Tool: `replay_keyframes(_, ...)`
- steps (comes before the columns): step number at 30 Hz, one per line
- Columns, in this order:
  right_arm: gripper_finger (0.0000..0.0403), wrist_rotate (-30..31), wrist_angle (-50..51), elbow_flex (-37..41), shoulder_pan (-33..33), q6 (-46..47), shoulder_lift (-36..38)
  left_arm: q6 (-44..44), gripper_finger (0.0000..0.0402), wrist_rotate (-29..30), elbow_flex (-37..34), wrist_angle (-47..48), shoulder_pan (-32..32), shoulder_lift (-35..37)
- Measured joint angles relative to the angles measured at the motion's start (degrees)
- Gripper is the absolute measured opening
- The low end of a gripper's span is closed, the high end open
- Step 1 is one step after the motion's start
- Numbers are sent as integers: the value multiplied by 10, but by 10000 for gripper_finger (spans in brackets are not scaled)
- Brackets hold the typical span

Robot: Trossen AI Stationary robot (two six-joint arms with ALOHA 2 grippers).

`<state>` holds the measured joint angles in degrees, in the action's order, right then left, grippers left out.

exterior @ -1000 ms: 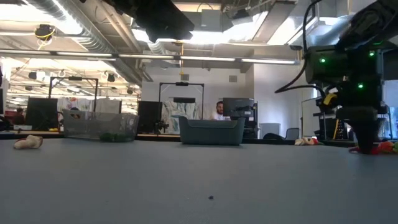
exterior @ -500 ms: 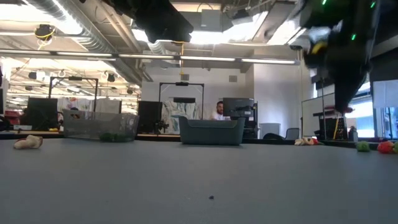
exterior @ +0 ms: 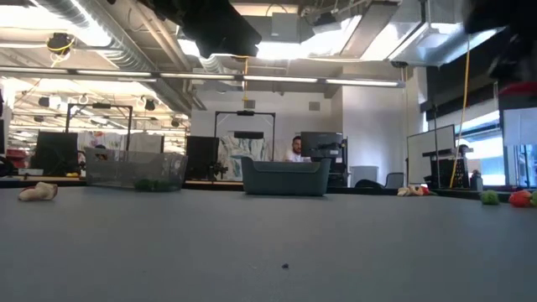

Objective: Sort produce into baskets
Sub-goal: Put the red chili pepper into the white bin

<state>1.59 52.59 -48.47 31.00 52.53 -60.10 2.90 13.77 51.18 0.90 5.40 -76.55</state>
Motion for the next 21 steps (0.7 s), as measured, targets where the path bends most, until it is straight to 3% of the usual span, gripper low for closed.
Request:
replay_keyframes(10,37,3,-76,11,170,111,-32,1,186,0,0,2,-2,0)
replay_keyframes(21,37,52,-88,13,230,115,-139,1,186,0,0,1,-2,0)
